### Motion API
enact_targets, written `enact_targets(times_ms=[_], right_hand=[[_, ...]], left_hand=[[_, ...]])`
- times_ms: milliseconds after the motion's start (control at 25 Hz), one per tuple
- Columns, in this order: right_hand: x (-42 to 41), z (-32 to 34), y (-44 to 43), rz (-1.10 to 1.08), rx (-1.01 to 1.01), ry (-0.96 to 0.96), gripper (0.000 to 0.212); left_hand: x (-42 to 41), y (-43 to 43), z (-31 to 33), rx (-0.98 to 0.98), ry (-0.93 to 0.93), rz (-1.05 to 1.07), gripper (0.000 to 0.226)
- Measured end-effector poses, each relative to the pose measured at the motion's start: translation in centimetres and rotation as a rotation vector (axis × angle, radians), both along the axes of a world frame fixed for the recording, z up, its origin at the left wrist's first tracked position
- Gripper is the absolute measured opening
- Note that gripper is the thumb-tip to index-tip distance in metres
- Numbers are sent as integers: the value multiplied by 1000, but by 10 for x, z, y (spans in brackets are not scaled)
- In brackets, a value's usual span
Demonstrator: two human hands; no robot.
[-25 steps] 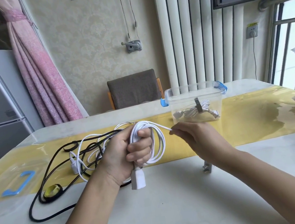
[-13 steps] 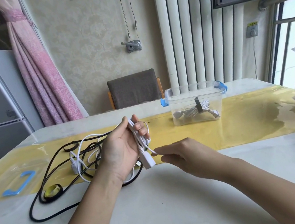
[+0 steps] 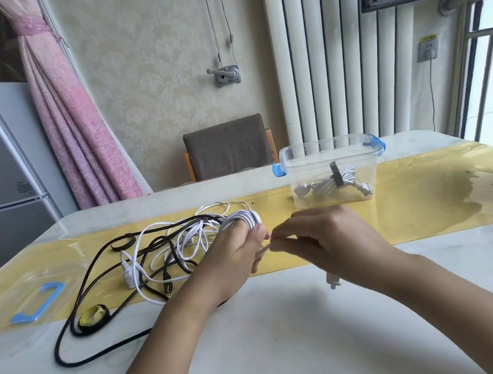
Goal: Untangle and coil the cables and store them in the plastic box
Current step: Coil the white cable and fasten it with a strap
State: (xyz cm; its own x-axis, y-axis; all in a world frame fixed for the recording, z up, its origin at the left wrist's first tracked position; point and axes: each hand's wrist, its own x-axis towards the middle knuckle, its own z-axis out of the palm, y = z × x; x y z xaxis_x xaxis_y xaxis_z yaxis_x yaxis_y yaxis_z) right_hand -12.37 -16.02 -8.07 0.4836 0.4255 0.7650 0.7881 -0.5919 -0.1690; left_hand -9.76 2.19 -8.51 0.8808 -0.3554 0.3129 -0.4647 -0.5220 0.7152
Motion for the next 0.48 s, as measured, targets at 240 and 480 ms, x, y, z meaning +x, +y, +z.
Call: enact_targets(times_ms=[240,480], right_hand=[[3,10,-11,-131,203,-186,22],[8,4,-10,-130,306,-28,22]], left_hand=[[-17,-5,18,-243,433,-201,48],[-24,-6,30,-425,658,-377,52]])
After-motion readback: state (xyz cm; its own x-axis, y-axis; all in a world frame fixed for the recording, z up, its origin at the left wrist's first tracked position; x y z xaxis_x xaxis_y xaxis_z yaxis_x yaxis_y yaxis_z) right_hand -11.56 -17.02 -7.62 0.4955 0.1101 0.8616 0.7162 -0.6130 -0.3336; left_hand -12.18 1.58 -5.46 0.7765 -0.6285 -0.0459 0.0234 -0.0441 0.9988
